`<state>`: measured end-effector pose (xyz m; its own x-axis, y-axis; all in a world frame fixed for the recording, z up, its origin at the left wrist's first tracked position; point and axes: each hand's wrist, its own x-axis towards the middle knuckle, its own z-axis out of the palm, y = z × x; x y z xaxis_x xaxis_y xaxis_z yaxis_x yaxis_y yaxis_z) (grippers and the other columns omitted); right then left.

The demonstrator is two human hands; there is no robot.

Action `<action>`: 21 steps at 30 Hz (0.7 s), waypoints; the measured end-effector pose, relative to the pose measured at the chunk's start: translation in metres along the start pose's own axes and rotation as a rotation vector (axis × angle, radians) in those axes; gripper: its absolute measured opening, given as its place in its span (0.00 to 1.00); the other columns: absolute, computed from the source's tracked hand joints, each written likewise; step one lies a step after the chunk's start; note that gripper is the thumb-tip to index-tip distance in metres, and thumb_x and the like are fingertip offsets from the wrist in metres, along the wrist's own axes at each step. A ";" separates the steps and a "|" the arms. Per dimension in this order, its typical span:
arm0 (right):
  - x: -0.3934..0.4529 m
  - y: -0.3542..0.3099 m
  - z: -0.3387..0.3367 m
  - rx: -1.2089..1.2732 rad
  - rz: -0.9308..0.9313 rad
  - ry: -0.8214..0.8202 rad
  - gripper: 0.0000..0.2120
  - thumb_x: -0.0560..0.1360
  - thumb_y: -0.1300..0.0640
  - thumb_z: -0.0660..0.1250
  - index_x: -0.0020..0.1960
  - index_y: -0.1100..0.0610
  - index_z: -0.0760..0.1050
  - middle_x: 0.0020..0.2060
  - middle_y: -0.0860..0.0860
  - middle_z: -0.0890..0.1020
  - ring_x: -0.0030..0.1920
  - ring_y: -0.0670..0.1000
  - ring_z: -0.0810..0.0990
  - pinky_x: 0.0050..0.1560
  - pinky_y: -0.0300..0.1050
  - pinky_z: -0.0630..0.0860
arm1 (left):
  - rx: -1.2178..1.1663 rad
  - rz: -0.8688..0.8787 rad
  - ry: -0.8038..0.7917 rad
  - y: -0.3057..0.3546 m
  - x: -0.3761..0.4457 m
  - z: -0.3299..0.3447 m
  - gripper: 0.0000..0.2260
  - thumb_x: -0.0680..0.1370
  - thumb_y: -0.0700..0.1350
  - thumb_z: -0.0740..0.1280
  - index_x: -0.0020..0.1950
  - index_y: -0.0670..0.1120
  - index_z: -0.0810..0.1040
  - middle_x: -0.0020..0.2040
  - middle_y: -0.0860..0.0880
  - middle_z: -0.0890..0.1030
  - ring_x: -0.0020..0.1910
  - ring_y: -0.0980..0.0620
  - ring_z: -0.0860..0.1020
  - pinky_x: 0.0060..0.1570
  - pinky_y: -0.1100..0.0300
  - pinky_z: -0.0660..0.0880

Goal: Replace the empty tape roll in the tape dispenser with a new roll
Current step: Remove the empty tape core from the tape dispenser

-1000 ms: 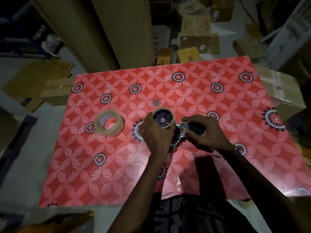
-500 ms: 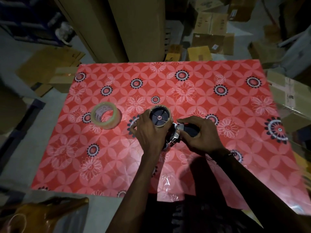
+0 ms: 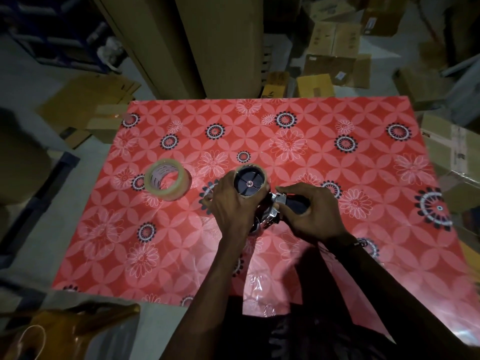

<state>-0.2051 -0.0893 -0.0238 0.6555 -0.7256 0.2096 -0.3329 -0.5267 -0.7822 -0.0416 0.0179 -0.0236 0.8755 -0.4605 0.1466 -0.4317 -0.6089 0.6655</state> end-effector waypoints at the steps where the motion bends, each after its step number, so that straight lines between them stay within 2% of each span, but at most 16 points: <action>1: 0.000 -0.001 0.000 0.001 -0.002 0.001 0.16 0.73 0.45 0.82 0.60 0.46 0.89 0.50 0.39 0.89 0.49 0.37 0.87 0.51 0.43 0.86 | 0.010 0.012 0.010 0.001 -0.001 -0.001 0.33 0.68 0.75 0.74 0.64 0.54 0.81 0.60 0.56 0.85 0.61 0.52 0.81 0.65 0.44 0.67; 3: -0.001 -0.002 0.000 0.010 -0.002 0.003 0.16 0.73 0.45 0.82 0.60 0.46 0.89 0.50 0.39 0.89 0.49 0.37 0.87 0.51 0.43 0.86 | 0.033 0.048 0.028 0.004 -0.001 -0.003 0.34 0.69 0.74 0.74 0.65 0.53 0.81 0.61 0.55 0.85 0.61 0.52 0.80 0.58 0.60 0.59; 4: -0.001 -0.002 0.000 0.013 0.000 0.002 0.16 0.73 0.45 0.82 0.60 0.47 0.89 0.50 0.39 0.89 0.49 0.37 0.87 0.51 0.43 0.86 | 0.034 0.061 0.029 0.005 -0.001 -0.004 0.34 0.70 0.74 0.74 0.65 0.52 0.81 0.61 0.55 0.85 0.61 0.52 0.81 0.53 0.65 0.55; 7: 0.000 -0.002 0.000 0.023 0.002 -0.001 0.16 0.73 0.46 0.82 0.60 0.47 0.89 0.50 0.39 0.89 0.49 0.37 0.87 0.51 0.44 0.86 | -0.015 0.053 0.023 0.005 0.000 -0.005 0.33 0.69 0.73 0.75 0.64 0.52 0.82 0.59 0.56 0.85 0.59 0.53 0.81 0.49 0.66 0.55; 9: -0.001 -0.003 -0.001 0.034 0.000 0.002 0.16 0.73 0.46 0.82 0.60 0.47 0.89 0.50 0.40 0.89 0.48 0.38 0.88 0.51 0.45 0.87 | -0.046 0.043 0.029 0.004 -0.001 -0.006 0.32 0.69 0.72 0.76 0.63 0.52 0.82 0.58 0.55 0.86 0.59 0.53 0.81 0.50 0.71 0.56; 12: -0.001 -0.002 -0.001 0.049 0.001 -0.004 0.16 0.74 0.45 0.82 0.60 0.48 0.89 0.50 0.40 0.89 0.49 0.38 0.88 0.51 0.46 0.87 | -0.049 0.064 0.032 0.006 -0.004 -0.008 0.31 0.70 0.71 0.77 0.63 0.52 0.83 0.59 0.55 0.86 0.59 0.52 0.81 0.53 0.78 0.52; 14: -0.001 -0.001 0.000 0.070 0.008 -0.015 0.17 0.74 0.45 0.82 0.60 0.48 0.89 0.50 0.40 0.89 0.49 0.38 0.88 0.51 0.46 0.87 | -0.028 0.086 0.037 0.007 -0.004 -0.008 0.30 0.70 0.70 0.77 0.63 0.52 0.83 0.59 0.55 0.86 0.59 0.52 0.81 0.54 0.76 0.53; 18: -0.001 -0.001 -0.001 0.055 0.004 -0.017 0.17 0.75 0.45 0.81 0.61 0.47 0.88 0.51 0.40 0.89 0.49 0.38 0.88 0.51 0.46 0.87 | -0.083 0.079 0.039 0.004 -0.003 -0.006 0.31 0.69 0.71 0.77 0.63 0.52 0.83 0.57 0.55 0.86 0.57 0.52 0.83 0.57 0.59 0.72; 21: -0.001 -0.001 -0.001 0.056 0.008 -0.013 0.17 0.74 0.44 0.81 0.61 0.47 0.88 0.51 0.39 0.89 0.50 0.37 0.88 0.52 0.46 0.87 | -0.084 0.073 0.064 0.002 -0.002 -0.004 0.31 0.69 0.73 0.76 0.63 0.53 0.83 0.55 0.56 0.87 0.55 0.54 0.83 0.58 0.59 0.72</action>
<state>-0.2058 -0.0886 -0.0230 0.6619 -0.7235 0.1959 -0.2995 -0.4949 -0.8157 -0.0432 0.0205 -0.0196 0.8554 -0.4583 0.2415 -0.4777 -0.5175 0.7100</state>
